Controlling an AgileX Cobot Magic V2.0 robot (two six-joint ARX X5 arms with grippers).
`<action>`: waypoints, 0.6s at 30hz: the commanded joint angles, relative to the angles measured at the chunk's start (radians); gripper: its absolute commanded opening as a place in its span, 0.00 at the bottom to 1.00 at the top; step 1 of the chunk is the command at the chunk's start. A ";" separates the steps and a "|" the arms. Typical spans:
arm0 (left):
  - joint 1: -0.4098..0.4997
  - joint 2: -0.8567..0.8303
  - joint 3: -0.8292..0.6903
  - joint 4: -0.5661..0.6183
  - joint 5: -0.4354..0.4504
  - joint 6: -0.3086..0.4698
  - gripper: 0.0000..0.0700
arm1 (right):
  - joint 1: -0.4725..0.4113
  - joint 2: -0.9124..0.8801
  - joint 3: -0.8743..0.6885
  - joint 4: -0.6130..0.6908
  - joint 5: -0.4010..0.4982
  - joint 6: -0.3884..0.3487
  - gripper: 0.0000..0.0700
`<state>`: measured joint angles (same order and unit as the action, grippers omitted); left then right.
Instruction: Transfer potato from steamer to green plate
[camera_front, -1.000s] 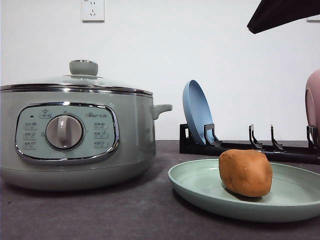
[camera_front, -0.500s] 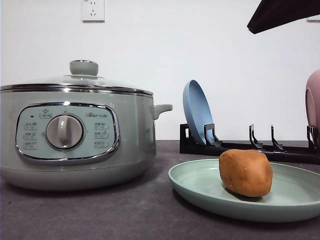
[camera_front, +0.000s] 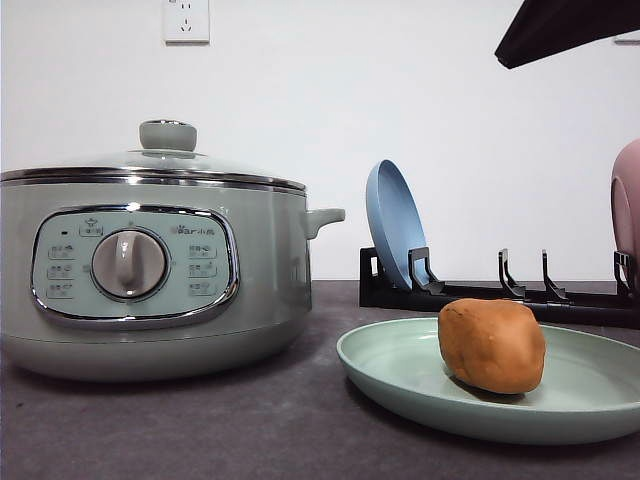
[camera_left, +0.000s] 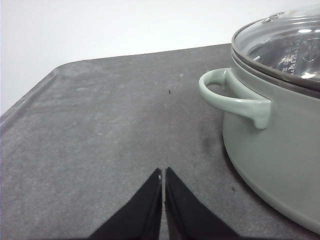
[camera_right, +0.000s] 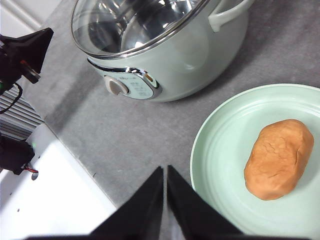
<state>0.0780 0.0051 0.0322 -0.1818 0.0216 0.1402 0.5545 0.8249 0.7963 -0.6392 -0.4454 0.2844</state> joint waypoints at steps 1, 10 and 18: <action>0.002 -0.002 -0.021 -0.007 -0.004 -0.002 0.00 | 0.005 0.003 0.017 0.009 0.001 -0.018 0.00; 0.002 -0.002 -0.021 -0.007 -0.004 -0.002 0.00 | -0.077 -0.082 -0.008 0.127 0.112 -0.223 0.00; 0.002 -0.002 -0.021 -0.007 -0.004 -0.002 0.00 | -0.330 -0.322 -0.175 0.383 0.113 -0.246 0.00</action>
<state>0.0780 0.0051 0.0326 -0.1818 0.0216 0.1398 0.2427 0.5181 0.6308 -0.2831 -0.3359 0.0585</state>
